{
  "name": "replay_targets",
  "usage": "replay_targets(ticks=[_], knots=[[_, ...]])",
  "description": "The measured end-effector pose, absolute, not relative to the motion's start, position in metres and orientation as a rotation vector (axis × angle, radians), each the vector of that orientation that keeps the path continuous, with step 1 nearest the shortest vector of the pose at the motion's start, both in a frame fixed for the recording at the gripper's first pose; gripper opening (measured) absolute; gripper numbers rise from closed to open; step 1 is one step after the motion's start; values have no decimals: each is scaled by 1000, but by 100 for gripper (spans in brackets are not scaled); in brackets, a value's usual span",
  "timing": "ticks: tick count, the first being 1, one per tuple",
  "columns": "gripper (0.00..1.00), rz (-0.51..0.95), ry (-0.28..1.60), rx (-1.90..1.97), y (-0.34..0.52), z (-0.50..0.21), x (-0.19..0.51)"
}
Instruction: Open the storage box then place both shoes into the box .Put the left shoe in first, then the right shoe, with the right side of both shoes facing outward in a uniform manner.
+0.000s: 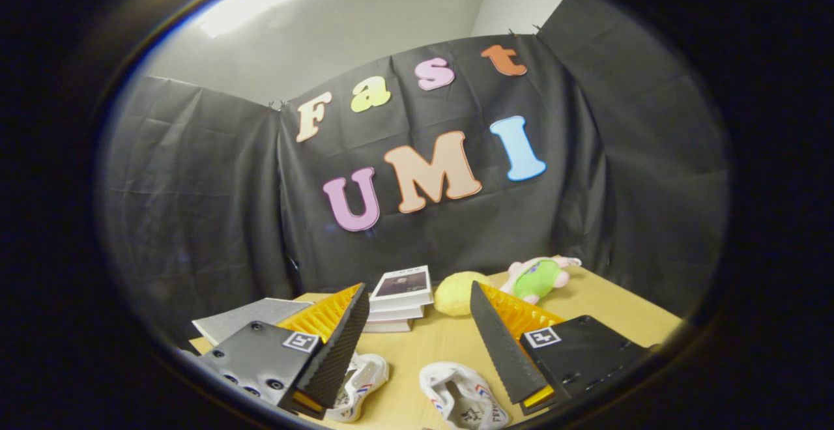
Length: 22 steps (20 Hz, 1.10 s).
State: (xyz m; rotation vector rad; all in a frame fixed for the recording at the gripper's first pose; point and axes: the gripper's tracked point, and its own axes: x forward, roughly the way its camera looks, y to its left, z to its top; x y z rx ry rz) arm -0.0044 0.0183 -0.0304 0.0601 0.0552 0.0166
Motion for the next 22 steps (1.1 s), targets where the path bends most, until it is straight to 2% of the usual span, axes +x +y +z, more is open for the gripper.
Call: replay_targets(ticks=[12,19,22], knots=[[99,270,217,430,142,-100,-4],[99,379,433,800,197,-147,-12],[99,380,511,864,211,-172,-11]])
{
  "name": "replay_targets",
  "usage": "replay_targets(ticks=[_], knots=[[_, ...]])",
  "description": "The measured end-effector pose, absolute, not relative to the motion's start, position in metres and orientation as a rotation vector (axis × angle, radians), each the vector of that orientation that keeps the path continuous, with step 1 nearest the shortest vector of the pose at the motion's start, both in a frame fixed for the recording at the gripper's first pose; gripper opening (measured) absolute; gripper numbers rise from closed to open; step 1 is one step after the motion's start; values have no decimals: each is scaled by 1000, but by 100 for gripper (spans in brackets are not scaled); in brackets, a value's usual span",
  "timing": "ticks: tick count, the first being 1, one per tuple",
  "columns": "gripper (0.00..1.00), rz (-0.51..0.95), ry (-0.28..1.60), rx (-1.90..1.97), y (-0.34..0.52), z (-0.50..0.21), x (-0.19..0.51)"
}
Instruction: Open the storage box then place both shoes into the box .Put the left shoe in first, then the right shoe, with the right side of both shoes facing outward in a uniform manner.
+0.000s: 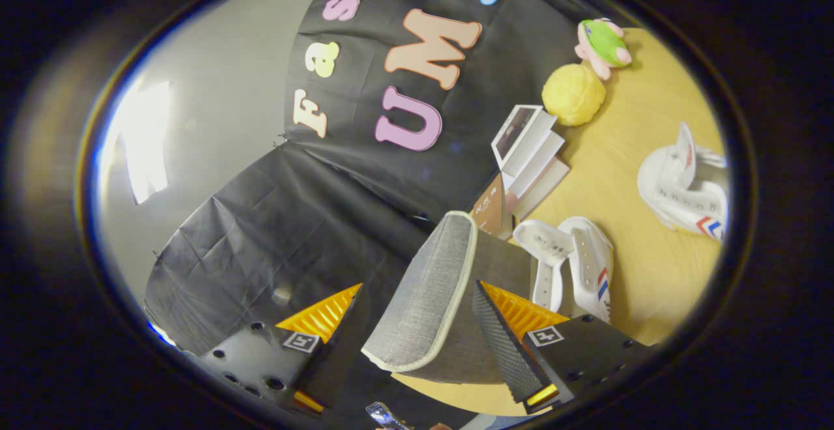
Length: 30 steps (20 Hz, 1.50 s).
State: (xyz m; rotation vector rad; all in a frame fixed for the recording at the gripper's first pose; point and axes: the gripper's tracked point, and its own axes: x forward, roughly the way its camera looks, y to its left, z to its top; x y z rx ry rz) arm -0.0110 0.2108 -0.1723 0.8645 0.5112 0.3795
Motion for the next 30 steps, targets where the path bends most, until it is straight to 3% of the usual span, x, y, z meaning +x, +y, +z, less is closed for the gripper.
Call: replay_targets(ticks=[9,16,18,20,21,27,30], knots=[[97,449,681,1056,248,-202,-17],[72,483,704,1162,257,-198,-15],[72,470,678,1165,254,-194,-8],[41,442,652,1159,244,-188,-7],[41,445,641,1159,248,-184,-4],[13,457,660,1083,259,-177,-2],[13,499,696,1045,271,-170,-6]])
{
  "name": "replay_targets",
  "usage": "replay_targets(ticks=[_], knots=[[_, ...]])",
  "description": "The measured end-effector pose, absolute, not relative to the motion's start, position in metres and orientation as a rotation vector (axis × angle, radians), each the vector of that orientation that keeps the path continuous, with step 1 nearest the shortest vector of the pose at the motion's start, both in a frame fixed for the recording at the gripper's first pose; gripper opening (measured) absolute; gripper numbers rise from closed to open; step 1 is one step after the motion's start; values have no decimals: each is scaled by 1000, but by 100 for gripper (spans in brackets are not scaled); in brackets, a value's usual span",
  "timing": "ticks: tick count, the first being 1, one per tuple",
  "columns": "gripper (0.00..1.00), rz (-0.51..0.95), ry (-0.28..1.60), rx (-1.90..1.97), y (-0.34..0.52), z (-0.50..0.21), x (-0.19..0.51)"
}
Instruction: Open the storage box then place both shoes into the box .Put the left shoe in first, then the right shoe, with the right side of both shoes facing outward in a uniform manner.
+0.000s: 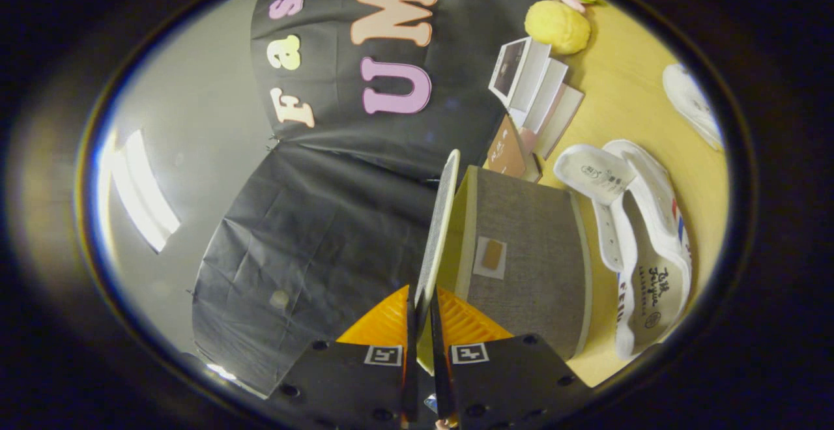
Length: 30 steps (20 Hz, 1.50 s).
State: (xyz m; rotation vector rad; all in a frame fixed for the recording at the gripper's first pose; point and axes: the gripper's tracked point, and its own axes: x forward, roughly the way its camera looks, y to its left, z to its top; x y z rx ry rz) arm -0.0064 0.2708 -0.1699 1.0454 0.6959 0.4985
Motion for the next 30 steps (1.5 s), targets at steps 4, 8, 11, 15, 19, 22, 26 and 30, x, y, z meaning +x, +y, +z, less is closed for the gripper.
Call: replay_targets(ticks=[4,8,11,15,19,22,26,30], knots=[[12,528,693,983,283,-152,-5],[12,606,641,902,317,-114,1],[12,672,625,817,357,-92,2],[12,742,634,736,419,-78,5],[12,784,635,674,470,-79,4],[14,783,628,666,498,-85,7],[25,784,609,583,526,-92,13],[62,816,560,490,554,-100,16]])
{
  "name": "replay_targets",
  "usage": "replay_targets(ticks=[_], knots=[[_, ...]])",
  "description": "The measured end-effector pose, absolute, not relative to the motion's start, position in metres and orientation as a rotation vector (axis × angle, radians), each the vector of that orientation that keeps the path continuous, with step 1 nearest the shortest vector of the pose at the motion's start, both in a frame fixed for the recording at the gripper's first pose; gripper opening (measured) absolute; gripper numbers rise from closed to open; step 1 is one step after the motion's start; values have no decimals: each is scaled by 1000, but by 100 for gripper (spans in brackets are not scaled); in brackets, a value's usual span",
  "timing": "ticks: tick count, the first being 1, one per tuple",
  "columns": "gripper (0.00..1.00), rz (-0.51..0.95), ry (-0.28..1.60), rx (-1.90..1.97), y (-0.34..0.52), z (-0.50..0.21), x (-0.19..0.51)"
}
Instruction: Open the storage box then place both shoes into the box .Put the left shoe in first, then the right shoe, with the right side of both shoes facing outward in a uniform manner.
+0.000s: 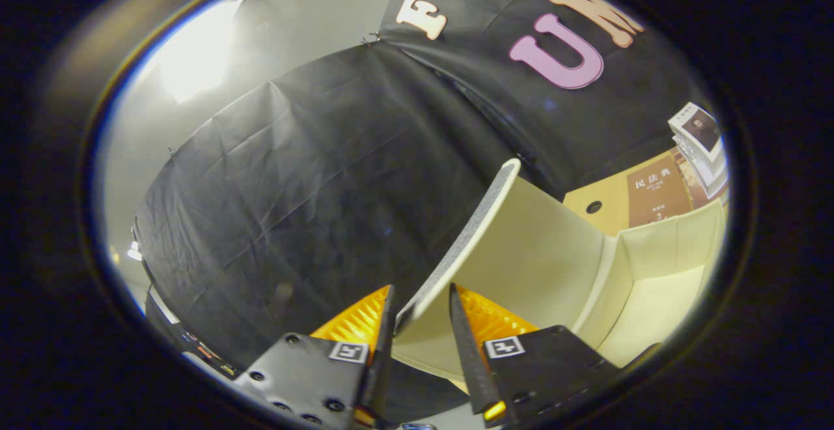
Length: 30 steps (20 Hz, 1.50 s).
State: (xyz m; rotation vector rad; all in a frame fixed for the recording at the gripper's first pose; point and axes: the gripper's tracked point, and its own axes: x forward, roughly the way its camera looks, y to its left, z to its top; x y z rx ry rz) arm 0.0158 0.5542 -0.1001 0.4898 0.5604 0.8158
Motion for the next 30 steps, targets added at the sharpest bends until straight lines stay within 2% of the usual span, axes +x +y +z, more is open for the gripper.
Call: replay_targets(ticks=[4,14,19,30], knots=[[100,770,538,418,537,-109,22],[100,671,404,349,423,-75,8],[100,578,356,217,357,-75,-2],[100,368,509,34,228,-136,-40]])
